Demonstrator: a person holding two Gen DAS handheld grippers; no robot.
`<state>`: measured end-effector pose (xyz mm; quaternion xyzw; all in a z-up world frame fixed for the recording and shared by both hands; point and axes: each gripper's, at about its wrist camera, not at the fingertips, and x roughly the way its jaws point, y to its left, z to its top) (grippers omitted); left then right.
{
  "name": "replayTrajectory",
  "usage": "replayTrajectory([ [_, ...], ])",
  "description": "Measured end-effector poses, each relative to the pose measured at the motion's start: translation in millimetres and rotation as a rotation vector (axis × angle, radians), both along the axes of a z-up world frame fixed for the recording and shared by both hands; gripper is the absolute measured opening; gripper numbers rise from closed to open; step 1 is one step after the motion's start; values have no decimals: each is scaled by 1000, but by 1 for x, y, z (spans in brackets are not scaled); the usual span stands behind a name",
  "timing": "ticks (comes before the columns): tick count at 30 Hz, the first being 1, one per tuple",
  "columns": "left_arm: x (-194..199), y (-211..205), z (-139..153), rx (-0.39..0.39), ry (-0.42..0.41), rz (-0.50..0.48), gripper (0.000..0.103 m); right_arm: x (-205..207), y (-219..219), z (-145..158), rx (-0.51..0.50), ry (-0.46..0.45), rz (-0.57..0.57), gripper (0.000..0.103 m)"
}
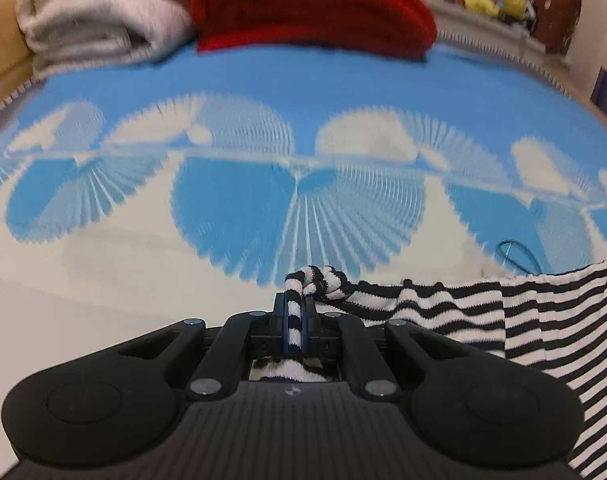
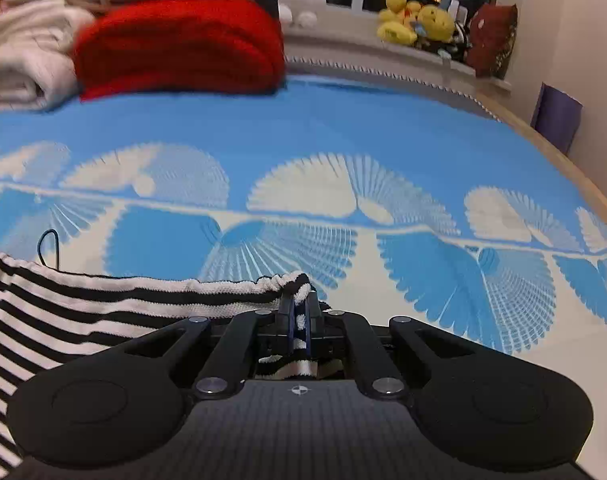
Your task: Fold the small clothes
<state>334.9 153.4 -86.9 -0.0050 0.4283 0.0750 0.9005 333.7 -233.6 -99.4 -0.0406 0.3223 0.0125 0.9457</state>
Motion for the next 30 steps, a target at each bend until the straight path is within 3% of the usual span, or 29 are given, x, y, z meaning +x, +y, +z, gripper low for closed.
replayTrajectory([
  [3,6,4,-21,-38,99,-6,12,12,4,-26,-47,80,-18,6],
  [5,2,4,-18,-32,110,-24,20,12,7,-33,-77,97,-16,12],
  [7,-5,10,-4,-44,130,-38,46,7,7,-23,-89,83,-11,21],
  [10,-33,34,21,-132,119,-48,61,-14,-18,10,24,44,-8,28],
  [13,-66,58,41,-243,139,-18,61,-44,-52,33,163,86,20,40],
  [16,-101,73,51,-289,182,22,60,-80,-86,42,234,154,-3,41],
  [21,-154,82,37,-410,244,36,60,-139,-117,19,326,285,-55,47],
  [25,-167,81,26,-396,290,25,59,-159,-116,-16,353,467,-54,47],
  [30,-165,73,12,-403,339,-15,56,-166,-113,-25,305,486,-73,56],
])
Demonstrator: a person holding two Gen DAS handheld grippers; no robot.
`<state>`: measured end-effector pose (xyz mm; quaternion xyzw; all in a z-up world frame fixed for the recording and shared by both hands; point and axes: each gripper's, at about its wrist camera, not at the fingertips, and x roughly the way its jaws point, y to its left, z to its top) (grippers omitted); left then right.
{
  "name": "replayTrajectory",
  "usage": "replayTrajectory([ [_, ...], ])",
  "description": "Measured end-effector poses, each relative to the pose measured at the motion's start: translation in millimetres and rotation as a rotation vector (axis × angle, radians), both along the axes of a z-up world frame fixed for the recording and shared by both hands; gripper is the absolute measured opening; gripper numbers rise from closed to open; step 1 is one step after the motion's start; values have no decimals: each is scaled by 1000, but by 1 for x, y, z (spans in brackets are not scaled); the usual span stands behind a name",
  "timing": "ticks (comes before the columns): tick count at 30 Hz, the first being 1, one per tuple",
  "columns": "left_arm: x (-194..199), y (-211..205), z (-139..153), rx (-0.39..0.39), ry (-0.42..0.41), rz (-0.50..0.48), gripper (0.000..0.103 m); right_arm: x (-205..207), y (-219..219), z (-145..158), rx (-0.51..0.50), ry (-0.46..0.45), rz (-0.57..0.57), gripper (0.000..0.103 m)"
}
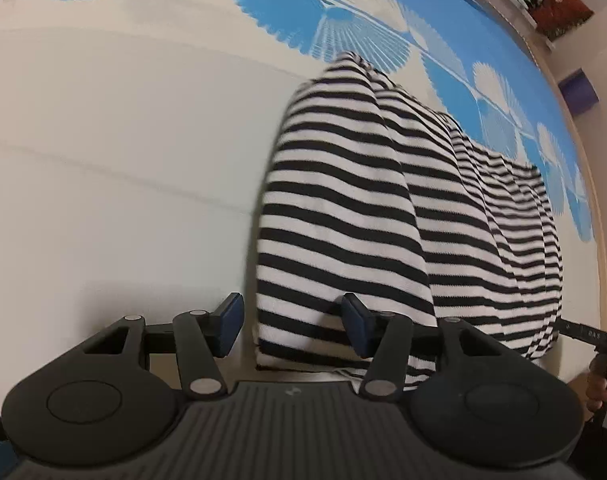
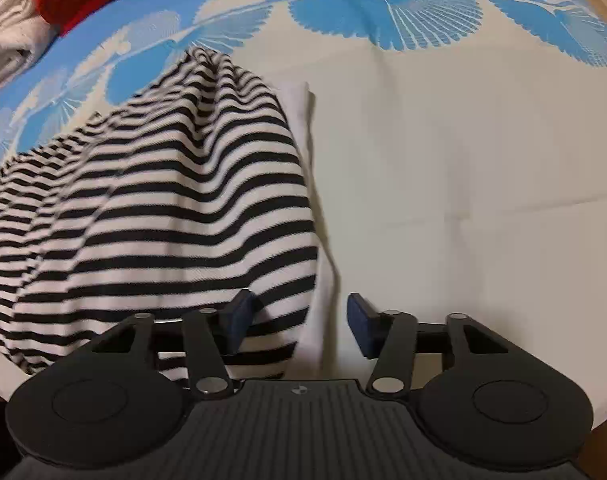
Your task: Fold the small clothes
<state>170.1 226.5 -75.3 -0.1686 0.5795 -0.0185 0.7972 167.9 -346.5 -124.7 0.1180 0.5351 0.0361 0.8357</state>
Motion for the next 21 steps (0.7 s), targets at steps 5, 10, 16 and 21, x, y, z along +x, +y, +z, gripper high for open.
replayTrajectory([
  [5,4,-17,-4,39,12,-79,3,0,-4,-1,49,4,8,37],
  [10,-23,13,45,-57,-232,18,1,-16,-32,44,244,-238,-94,7],
  [16,-26,20,-2,112,33,-35,1,-21,-29,15,45,-60,-10,7],
  [21,-27,10,0,132,55,-47,3,-22,-34,17,70,-60,-61,7],
])
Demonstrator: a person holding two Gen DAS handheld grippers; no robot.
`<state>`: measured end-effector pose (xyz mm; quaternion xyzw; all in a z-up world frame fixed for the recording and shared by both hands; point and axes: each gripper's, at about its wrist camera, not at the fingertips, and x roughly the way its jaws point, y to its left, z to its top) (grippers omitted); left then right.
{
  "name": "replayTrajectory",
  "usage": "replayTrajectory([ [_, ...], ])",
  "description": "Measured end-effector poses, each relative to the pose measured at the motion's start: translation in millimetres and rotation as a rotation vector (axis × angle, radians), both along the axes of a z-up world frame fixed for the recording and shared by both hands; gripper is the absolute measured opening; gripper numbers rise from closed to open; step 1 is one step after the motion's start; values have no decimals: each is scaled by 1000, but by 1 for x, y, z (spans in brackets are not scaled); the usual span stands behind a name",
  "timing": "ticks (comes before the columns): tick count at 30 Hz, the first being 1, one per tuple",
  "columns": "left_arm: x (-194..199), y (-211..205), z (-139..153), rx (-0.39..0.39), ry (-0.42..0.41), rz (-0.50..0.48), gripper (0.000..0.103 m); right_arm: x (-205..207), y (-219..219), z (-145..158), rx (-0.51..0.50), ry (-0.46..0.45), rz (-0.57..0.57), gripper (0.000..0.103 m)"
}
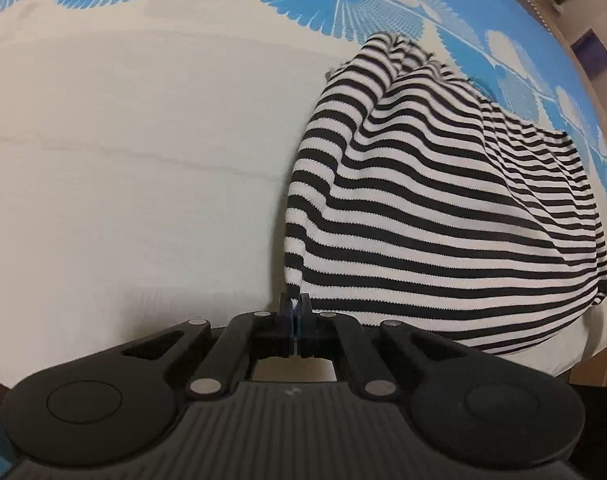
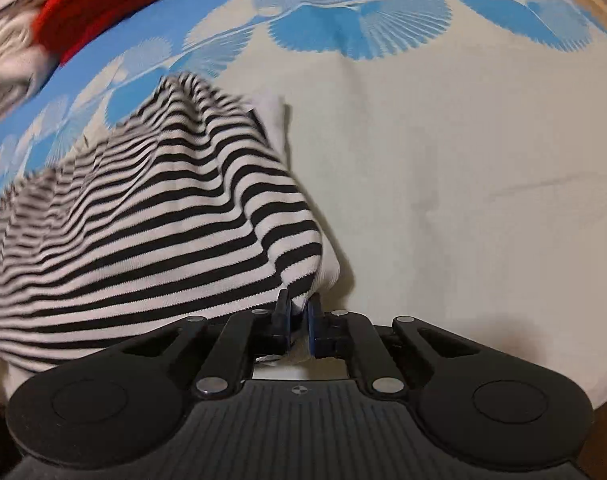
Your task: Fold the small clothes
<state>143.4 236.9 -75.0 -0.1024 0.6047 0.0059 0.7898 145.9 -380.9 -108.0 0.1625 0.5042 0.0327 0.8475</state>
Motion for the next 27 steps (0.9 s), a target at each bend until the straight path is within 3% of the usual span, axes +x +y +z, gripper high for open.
replayTrajectory([
  [2,-1,-3,3,36,-4,-16,8,-4,3,3,-33,-2,16,9],
  [4,-2,-8,16,78,-67,-34,20,-8,13,5,-117,-21,24,17],
  [7,-6,-6,35,39,-178,-31,25,-13,16,20,-215,-130,15,21],
  [9,-7,-11,40,-2,-212,-49,25,-18,16,28,-189,-191,30,21],
  [13,1,-34,21,62,-131,-160,25,-18,33,28,-200,-221,136,21],
  [16,6,-42,-11,176,33,-202,25,-10,42,8,-254,-131,190,21],
  [18,6,-45,-26,248,96,-235,25,-6,45,-5,-296,-61,217,21],
  [20,6,-46,-27,254,98,-247,25,-5,45,-12,-332,-31,221,21],
  [27,5,-39,-8,217,35,-187,29,-3,40,-6,-309,-33,199,23],
])
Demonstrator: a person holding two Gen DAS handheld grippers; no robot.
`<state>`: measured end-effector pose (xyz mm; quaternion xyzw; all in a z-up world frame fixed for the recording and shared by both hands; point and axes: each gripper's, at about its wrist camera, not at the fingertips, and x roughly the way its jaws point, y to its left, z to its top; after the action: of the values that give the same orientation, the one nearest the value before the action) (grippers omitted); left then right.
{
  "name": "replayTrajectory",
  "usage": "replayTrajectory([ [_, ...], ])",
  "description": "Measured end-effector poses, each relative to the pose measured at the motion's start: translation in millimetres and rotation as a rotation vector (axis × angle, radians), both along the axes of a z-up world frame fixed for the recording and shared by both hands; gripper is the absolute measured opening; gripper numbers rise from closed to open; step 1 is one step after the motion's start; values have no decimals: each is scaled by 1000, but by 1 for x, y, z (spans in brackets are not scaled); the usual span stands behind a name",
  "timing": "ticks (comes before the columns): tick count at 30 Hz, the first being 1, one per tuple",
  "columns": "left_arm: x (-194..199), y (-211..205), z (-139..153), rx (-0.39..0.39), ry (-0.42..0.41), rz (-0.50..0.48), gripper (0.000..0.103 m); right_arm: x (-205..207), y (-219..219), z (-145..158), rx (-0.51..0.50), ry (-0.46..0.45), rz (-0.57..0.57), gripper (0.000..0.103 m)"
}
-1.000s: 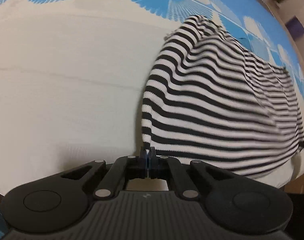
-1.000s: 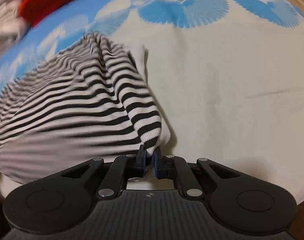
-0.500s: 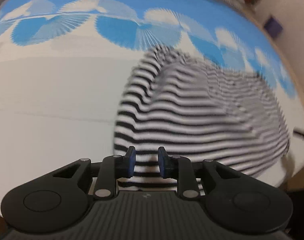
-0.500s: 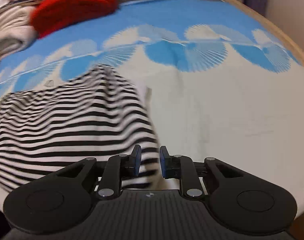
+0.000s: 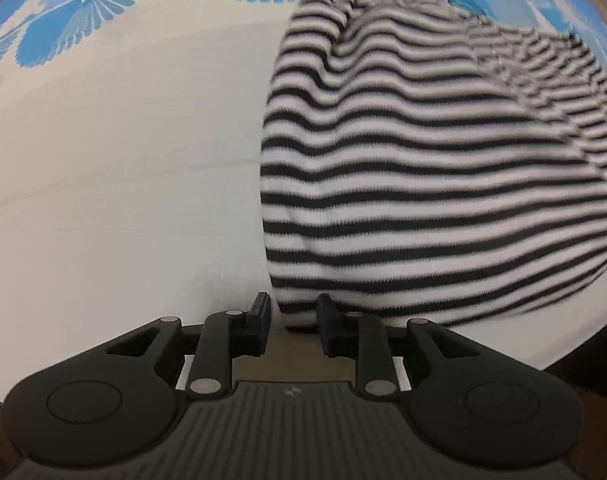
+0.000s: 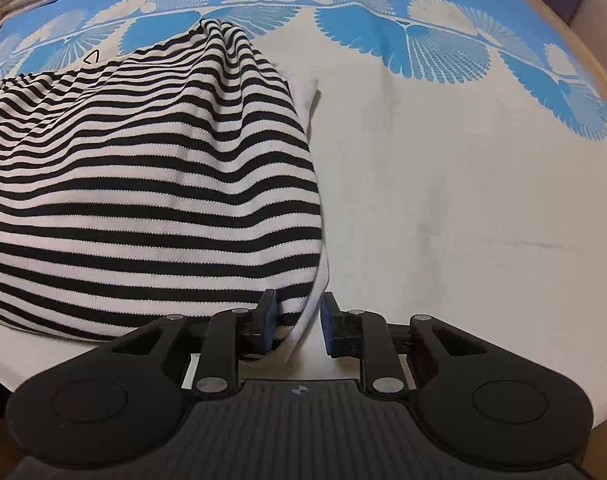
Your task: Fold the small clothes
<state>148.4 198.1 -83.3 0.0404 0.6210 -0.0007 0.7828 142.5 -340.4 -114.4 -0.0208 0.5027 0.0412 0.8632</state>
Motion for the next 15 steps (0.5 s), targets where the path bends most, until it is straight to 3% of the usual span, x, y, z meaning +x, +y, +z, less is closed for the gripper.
replayTrajectory([
  [5,7,5,30,-59,-145,63,36,-1,1,12,7,-51,-16,23],
  [9,15,-3,51,-76,-300,89,38,-5,6,33,33,-174,-2,27],
  [12,29,-15,50,-96,-375,89,38,-1,18,41,33,-242,45,29],
  [15,43,-27,40,-98,-419,86,38,11,30,37,10,-238,81,29],
])
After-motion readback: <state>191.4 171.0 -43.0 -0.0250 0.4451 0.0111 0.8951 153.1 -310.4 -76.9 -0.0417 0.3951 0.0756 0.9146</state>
